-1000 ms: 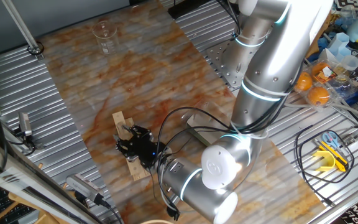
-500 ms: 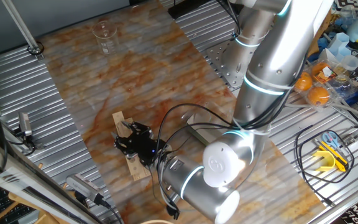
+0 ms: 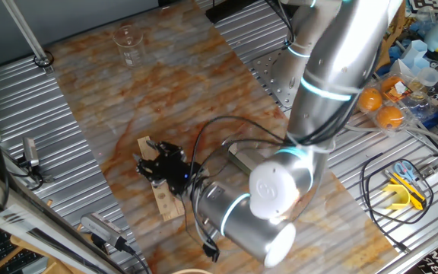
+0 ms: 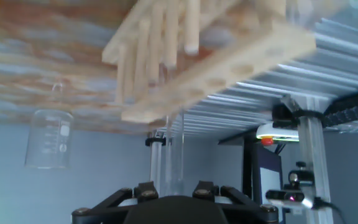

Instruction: Pour out the test tube

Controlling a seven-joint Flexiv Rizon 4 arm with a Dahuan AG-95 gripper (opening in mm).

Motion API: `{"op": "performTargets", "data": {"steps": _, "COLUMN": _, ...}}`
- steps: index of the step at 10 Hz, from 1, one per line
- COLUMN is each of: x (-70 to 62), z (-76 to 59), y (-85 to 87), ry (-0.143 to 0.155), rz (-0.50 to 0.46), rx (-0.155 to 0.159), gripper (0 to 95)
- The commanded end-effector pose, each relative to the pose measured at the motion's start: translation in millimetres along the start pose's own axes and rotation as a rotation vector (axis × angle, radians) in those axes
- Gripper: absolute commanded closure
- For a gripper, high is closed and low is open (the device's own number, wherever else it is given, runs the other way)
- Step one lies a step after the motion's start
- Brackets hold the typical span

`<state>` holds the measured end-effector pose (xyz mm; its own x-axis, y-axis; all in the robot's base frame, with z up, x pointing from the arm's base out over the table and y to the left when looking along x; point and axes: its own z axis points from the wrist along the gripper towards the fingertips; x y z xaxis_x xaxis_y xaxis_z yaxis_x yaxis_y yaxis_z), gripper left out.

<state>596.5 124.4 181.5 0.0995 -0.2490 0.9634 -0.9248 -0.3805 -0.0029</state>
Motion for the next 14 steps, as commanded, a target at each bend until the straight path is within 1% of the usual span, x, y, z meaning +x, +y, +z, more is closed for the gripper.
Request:
{"op": "performTargets", "data": {"steps": 1, "x": 23.0, "z": 1.8, "y": 4.6, "ry": -0.003, "rz": 0.029, "rx": 0.008, "gripper": 57.0}}
{"op": "performTargets", "data": {"steps": 3, "x": 49.2, "z": 11.1, "y": 11.0, "ry": -0.037, "rz": 0.063, "rx": 0.018, "gripper": 57.0}}
{"op": "performTargets", "data": {"steps": 5, "x": 74.9, "z": 23.7, "y": 17.0, "ry": -0.075, "rz": 0.089, "rx": 0.038, "gripper": 57.0}}
{"op": "performTargets", "data": {"steps": 6, "x": 85.9, "z": 29.5, "y": 20.6, "ry": -0.097, "rz": 0.113, "rx": 0.051, "gripper": 76.0}}
{"op": "performTargets", "data": {"steps": 7, "x": 97.4, "z": 36.1, "y": 26.9, "ry": -0.12, "rz": 0.169, "rx": 0.053, "gripper": 95.0}}
{"op": "performTargets", "data": {"steps": 9, "x": 115.7, "z": 49.4, "y": 40.6, "ry": -0.184, "rz": 0.269, "rx": 0.051, "gripper": 95.0}}
{"op": "performTargets", "data": {"steps": 10, "x": 120.8, "z": 53.9, "y": 46.1, "ry": -0.207, "rz": 0.309, "rx": 0.047, "gripper": 95.0}}
{"op": "performTargets", "data": {"steps": 11, "x": 126.1, "z": 59.5, "y": 53.1, "ry": -0.253, "rz": 0.362, "rx": 0.036, "gripper": 95.0}}
{"op": "performTargets", "data": {"steps": 12, "x": 128.3, "z": 64.9, "y": 58.7, "ry": -0.307, "rz": 0.424, "rx": 0.011, "gripper": 95.0}}
{"op": "performTargets", "data": {"steps": 13, "x": 129.2, "z": 69.1, "y": 63.2, "ry": -0.353, "rz": 0.482, "rx": -0.016, "gripper": 95.0}}
{"op": "performTargets", "data": {"steps": 14, "x": 130.0, "z": 73.0, "y": 67.7, "ry": -0.427, "rz": 0.574, "rx": -0.08, "gripper": 95.0}}
